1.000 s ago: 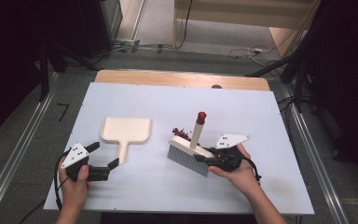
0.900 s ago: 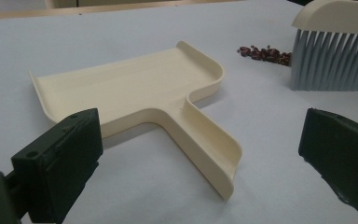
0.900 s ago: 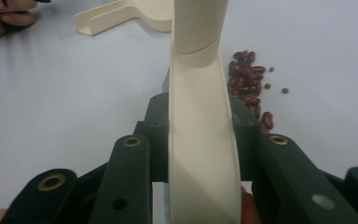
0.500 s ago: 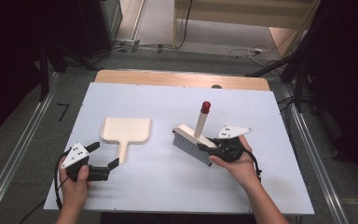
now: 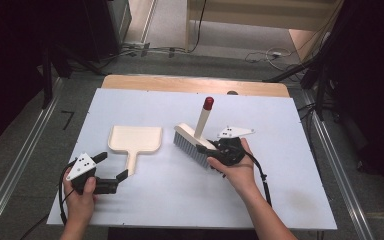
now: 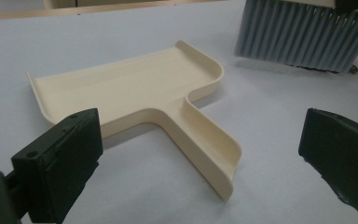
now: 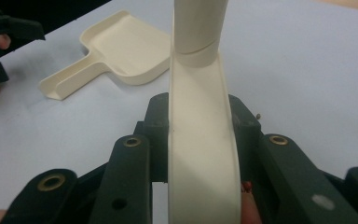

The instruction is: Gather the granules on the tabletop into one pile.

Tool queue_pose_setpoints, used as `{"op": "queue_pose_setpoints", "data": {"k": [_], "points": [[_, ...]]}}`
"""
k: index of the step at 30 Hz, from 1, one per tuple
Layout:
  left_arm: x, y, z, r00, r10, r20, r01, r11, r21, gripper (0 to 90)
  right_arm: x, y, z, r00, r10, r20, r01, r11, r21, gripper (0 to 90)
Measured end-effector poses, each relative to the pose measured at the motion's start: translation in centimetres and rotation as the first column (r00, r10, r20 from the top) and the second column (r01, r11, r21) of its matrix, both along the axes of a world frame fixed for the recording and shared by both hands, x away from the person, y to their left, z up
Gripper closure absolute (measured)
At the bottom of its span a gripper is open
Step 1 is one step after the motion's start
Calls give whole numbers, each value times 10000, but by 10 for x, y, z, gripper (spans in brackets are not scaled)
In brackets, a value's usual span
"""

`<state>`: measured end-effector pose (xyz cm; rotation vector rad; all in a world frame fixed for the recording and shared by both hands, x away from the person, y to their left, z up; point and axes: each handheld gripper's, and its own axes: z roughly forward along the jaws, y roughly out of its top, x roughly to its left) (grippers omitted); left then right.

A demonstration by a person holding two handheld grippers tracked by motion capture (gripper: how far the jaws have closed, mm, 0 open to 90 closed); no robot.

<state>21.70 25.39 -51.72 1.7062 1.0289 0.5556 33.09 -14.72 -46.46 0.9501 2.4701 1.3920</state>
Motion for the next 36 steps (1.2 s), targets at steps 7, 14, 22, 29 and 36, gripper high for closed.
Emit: {"op": "queue_pose_setpoints", "data": {"k": [7,14,22,29,36], "points": [[0,0,0,10000,-35,-15,35,10000,71,0,10,-8,-7,9983,-572,-126,571,9983,-104,650],[0,-1,0,10000,-31,-4,31,9999,102,0,14,-22,-5,9934,-1150,-7,1150,9931,-235,650],[0,-1,0,10000,-43,-2,43,9999,117,0,12,-35,-2,9911,-1332,5,1332,9910,91,650],[0,-1,0,10000,-31,1,31,9999,105,0,-9,-53,21,9984,233,511,-231,9997,-40,649],[1,-2,0,10000,-5,-31,5,9998,183,0,-30,-81,16,9837,1791,130,-1789,9837,-161,649]]}}
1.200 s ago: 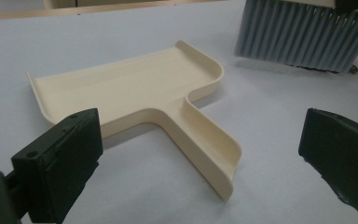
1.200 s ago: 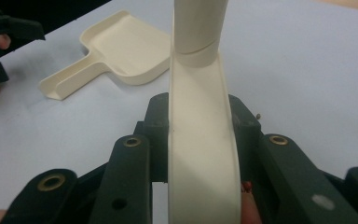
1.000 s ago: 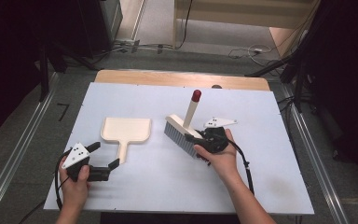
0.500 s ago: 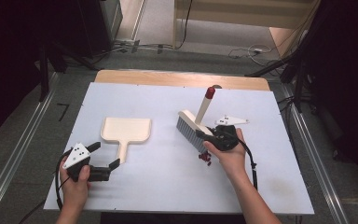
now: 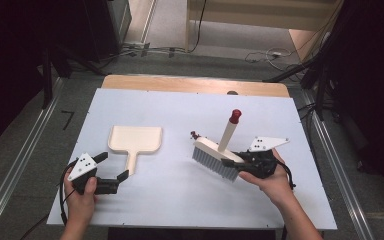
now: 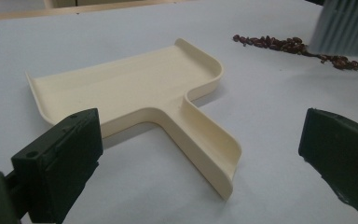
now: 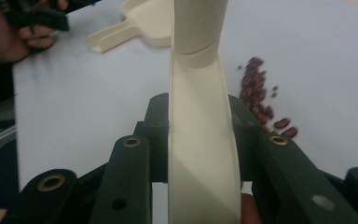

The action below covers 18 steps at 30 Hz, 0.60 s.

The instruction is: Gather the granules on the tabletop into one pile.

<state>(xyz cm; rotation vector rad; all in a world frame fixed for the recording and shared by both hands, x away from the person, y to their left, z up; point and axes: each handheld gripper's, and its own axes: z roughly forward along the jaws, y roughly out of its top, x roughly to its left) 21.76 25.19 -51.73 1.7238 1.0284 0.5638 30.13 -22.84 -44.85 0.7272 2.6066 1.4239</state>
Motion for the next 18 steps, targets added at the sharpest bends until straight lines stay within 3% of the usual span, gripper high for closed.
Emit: {"op": "queue_pose_setpoints", "data": {"k": [4,7,15,18], "points": [[0,0,0,10000,61,-16,-61,10000,32,0,-2,-1,-12,9991,423,-99,-426,9983,-404,649],[0,0,0,10000,85,6,-85,10000,0,0,4,-1,-17,9988,496,-38,-497,9978,-435,649],[0,0,0,10000,35,17,-35,10000,-22,0,28,1,-22,9999,-16,100,21,9989,-476,649],[0,0,0,10000,20,23,-20,10000,-17,0,35,6,-19,9991,-223,357,245,9977,-624,650]]}}
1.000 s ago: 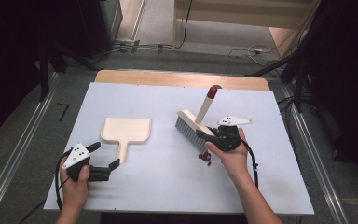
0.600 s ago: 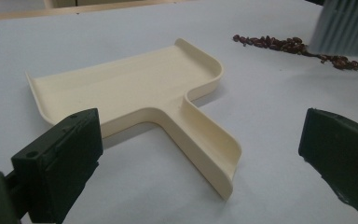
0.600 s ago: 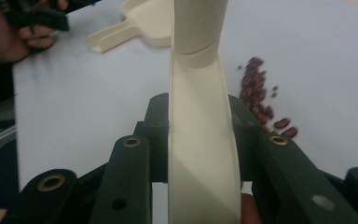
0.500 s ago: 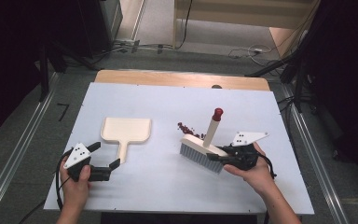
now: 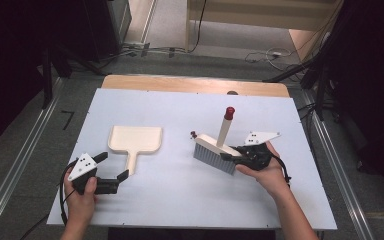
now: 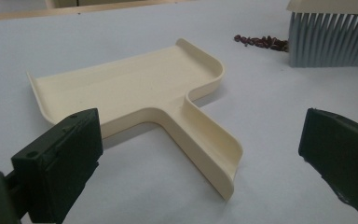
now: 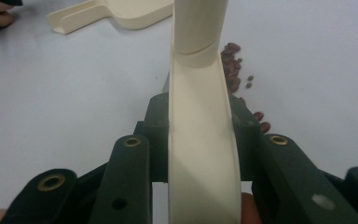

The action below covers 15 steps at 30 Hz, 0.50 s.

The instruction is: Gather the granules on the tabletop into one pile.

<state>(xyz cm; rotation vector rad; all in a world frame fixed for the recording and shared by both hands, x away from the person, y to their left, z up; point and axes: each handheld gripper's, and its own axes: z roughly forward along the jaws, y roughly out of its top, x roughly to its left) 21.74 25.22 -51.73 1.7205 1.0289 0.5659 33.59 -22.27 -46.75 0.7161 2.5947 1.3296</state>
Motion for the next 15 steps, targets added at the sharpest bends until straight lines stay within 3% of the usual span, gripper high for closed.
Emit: {"op": "queue_pose_setpoints", "data": {"k": [7,12,15], "points": [[0,0,0,10000,-12,2,12,10000,0,0,17,9,1,9992,-359,200,363,9992,-193,650],[0,0,0,10000,-15,0,15,10000,-6,0,26,9,0,9973,-636,359,640,9979,-82,650],[0,0,0,10000,-21,1,21,10000,-5,0,29,7,3,9977,-647,203,645,9979,67,650]]}}
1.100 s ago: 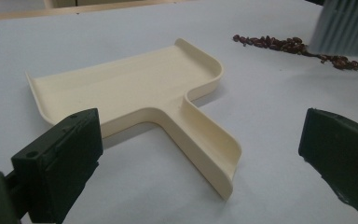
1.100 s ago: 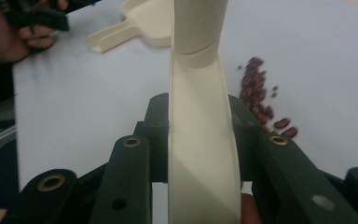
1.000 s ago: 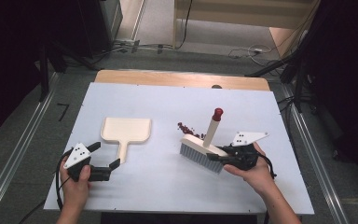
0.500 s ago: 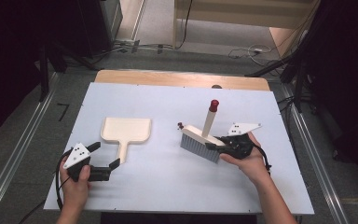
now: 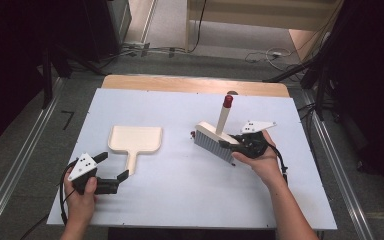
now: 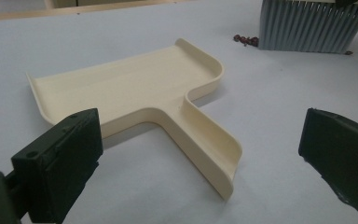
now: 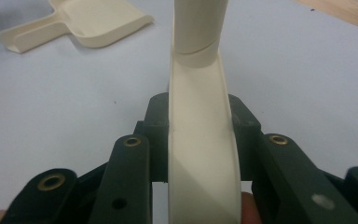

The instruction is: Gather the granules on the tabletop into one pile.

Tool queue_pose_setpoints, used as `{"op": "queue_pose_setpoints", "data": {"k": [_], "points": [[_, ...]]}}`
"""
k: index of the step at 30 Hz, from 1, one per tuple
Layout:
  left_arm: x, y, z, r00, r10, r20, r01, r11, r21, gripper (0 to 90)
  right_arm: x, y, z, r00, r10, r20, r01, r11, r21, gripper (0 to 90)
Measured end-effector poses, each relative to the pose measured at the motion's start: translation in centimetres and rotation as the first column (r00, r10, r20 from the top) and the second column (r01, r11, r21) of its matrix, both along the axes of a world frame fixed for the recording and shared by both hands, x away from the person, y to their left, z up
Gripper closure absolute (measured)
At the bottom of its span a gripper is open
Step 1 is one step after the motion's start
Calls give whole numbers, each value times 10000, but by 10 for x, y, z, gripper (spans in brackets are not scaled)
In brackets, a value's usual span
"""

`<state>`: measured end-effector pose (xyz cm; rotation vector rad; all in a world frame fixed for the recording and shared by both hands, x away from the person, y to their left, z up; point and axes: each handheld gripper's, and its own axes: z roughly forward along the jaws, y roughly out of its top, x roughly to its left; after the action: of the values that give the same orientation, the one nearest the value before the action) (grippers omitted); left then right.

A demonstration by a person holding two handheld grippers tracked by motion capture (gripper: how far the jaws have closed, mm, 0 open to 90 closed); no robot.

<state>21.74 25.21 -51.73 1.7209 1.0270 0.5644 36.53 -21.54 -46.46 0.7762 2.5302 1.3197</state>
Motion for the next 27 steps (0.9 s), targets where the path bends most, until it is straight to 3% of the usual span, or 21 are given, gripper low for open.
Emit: {"op": "queue_pose_setpoints", "data": {"k": [5,9,14,18,27], "points": [[0,0,0,10000,-12,6,12,10000,0,0,-11,-8,15,9983,577,-32,-576,9974,429,649],[0,0,0,10000,-8,2,8,10000,3,0,-19,-24,22,9940,1084,110,-1086,9939,207,649],[0,-1,0,10000,52,-19,-52,10000,26,0,-19,-44,11,9845,1731,-288,-1727,9849,151,649],[0,-1,0,10000,79,-34,-79,10000,47,0,-15,-44,1,9740,2226,-420,-2221,9749,157,649],[0,0,0,10000,36,-12,-36,10000,-14,0,10,-39,-8,9810,1900,-387,-1875,9805,595,649]]}}
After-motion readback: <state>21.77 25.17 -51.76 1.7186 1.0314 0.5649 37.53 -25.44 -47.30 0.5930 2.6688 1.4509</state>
